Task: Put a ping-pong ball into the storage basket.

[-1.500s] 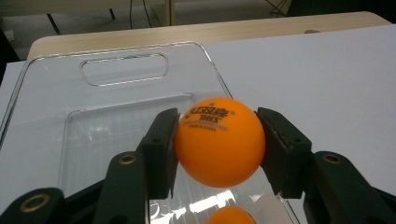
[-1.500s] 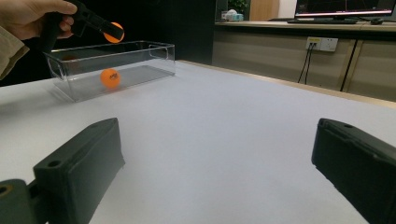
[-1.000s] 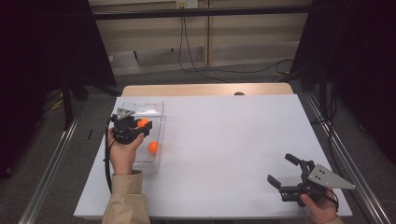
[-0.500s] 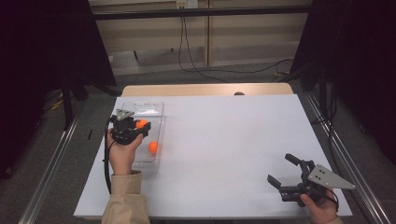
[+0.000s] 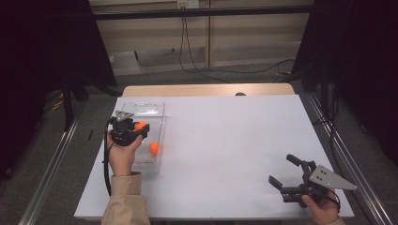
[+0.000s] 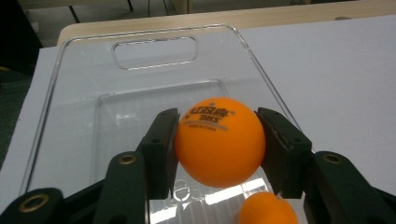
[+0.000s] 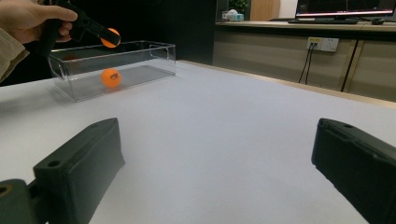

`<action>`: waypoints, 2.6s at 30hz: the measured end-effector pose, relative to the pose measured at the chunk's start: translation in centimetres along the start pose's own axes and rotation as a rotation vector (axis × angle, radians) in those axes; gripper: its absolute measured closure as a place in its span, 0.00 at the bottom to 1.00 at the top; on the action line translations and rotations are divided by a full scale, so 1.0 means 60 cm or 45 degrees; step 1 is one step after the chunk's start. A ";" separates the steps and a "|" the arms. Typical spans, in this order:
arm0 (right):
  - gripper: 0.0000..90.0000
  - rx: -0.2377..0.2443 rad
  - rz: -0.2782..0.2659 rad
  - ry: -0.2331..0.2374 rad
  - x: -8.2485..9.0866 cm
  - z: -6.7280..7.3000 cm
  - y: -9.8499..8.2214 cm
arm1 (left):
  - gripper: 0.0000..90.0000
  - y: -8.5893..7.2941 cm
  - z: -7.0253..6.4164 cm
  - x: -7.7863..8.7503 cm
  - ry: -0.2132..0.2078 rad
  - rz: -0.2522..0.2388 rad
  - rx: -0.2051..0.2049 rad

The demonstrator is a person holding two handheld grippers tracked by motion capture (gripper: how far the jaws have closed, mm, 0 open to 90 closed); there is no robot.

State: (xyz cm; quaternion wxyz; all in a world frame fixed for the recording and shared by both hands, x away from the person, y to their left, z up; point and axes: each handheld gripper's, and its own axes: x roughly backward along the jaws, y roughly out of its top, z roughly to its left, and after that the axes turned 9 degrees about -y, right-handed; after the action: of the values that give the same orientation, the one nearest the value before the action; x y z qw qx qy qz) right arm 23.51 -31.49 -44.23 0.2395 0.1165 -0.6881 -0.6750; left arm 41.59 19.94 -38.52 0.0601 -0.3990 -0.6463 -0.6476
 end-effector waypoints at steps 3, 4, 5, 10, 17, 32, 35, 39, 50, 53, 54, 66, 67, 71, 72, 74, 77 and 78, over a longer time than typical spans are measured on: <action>0.02 -0.002 0.001 0.000 0.000 0.000 0.000 | 0.56 0.000 0.001 0.001 0.006 0.005 -0.009; 0.02 -0.002 0.001 0.001 0.000 0.000 0.000 | 0.56 0.000 0.001 0.001 0.008 0.007 -0.013; 0.02 -0.002 0.001 0.002 0.000 0.000 0.000 | 0.56 -0.001 0.000 0.000 0.011 0.008 -0.012; 0.02 0.000 0.000 0.000 -0.001 0.000 0.000 | 0.56 -0.001 0.000 -0.001 0.014 0.014 -0.012; 0.02 0.000 0.000 0.001 -0.001 0.000 0.000 | 0.56 -0.002 0.003 0.000 0.022 0.026 -0.008; 0.02 -0.003 0.004 0.001 -0.001 0.001 -0.001 | 0.56 -0.007 0.009 0.001 0.034 0.054 -0.001; 0.02 -0.003 0.004 0.001 -0.001 0.000 -0.001 | 0.55 -0.007 0.010 0.002 0.040 0.052 -0.001; 0.02 -0.002 0.004 0.002 -0.002 0.001 -0.001 | 0.55 -0.009 0.012 0.002 0.048 0.056 -0.001; 0.02 -0.001 0.002 0.002 -0.002 0.001 0.000 | 0.53 -0.008 0.009 0.002 0.045 0.043 0.001; 0.02 -0.002 0.002 0.001 -0.002 0.000 0.000 | 0.51 -0.008 0.007 0.003 0.042 0.039 -0.004; 0.02 -0.002 0.002 0.000 -0.002 0.000 0.000 | 0.50 -0.008 0.007 0.003 0.042 0.039 -0.003; 0.02 -0.003 0.003 -0.001 -0.003 -0.001 -0.001 | 0.36 -0.006 0.003 0.003 0.029 0.019 0.015; 0.02 -0.002 0.003 -0.001 -0.002 -0.001 -0.001 | 0.34 -0.005 0.003 0.003 0.030 0.013 0.017; 0.02 -0.003 0.003 -0.002 -0.002 0.000 -0.001 | 0.30 -0.004 0.003 0.006 0.027 0.003 0.019; 0.02 0.000 0.002 -0.001 -0.002 0.000 0.000 | 0.28 -0.004 0.003 0.007 0.027 -0.003 0.026; 0.02 -0.001 0.003 0.001 -0.003 0.001 0.000 | 0.24 -0.003 0.002 0.010 0.024 -0.018 0.030; 0.02 0.000 0.003 0.005 -0.002 0.002 0.000 | 0.19 -0.001 0.001 0.012 0.020 -0.027 0.030; 0.02 0.002 0.004 0.003 -0.002 0.001 0.000 | 0.18 -0.001 0.000 0.013 0.019 -0.029 0.027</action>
State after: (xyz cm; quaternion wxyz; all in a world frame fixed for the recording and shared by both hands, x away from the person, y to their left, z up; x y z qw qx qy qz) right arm 23.57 -31.37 -44.27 0.2413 0.1162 -0.6885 -0.6740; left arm 41.06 20.30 -38.12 0.0618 -0.3860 -0.6574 -0.6443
